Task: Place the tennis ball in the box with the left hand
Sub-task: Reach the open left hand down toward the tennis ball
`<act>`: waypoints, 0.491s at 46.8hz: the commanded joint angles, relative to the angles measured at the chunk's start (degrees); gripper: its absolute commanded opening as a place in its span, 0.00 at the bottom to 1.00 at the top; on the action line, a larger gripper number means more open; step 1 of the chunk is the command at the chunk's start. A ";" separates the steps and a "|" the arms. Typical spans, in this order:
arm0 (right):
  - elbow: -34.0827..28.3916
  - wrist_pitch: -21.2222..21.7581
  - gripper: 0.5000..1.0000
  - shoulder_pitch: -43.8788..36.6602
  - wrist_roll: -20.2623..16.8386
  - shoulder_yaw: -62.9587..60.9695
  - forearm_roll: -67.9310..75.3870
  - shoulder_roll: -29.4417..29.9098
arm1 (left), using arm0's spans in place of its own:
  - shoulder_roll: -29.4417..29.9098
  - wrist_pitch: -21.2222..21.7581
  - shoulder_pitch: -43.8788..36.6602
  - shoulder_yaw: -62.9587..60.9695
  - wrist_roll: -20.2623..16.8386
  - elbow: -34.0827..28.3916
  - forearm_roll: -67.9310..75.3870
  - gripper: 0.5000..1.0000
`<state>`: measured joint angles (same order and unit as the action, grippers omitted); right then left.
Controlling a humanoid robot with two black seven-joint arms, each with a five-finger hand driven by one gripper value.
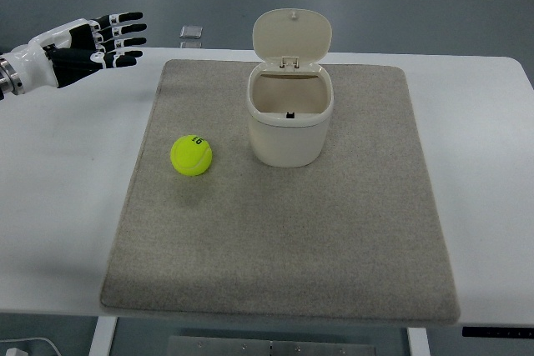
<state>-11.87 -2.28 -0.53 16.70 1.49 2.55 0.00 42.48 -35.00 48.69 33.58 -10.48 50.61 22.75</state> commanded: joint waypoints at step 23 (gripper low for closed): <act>0.00 0.00 0.88 0.00 0.00 0.00 0.00 0.00 | 2.52 4.24 0.09 -0.89 -6.48 13.63 34.19 0.98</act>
<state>-11.87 -2.29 -0.53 16.70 1.49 2.55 0.00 44.88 -30.92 48.66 32.75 -15.96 63.07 53.08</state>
